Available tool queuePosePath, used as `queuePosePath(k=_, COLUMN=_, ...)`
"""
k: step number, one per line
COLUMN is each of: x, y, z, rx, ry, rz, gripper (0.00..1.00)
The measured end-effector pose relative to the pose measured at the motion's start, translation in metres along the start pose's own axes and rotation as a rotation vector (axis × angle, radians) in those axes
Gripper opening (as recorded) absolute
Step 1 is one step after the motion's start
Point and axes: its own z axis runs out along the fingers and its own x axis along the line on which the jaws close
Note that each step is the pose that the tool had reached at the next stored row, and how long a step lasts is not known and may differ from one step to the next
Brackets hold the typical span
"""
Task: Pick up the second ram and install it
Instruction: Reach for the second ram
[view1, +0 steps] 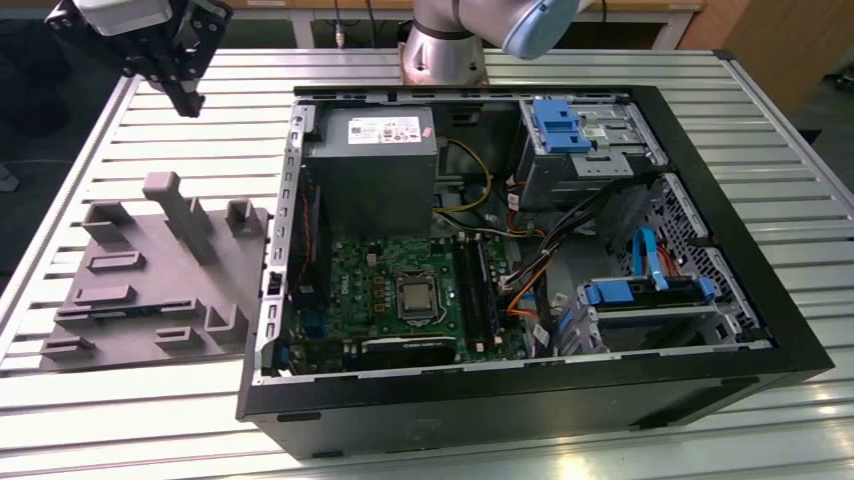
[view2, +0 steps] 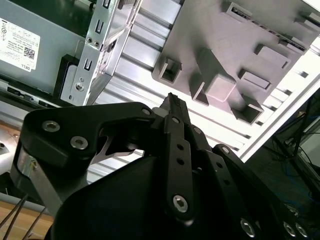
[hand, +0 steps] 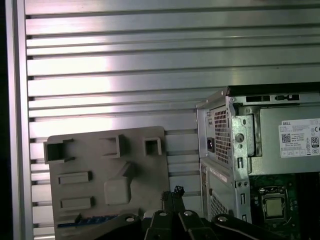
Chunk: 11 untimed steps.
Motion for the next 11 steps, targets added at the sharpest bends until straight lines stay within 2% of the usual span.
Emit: queuePosePath(k=11, x=0.0055, y=-0.0004, z=0.0, rx=0.0, ry=0.0, rz=0.0, gripper=0.11)
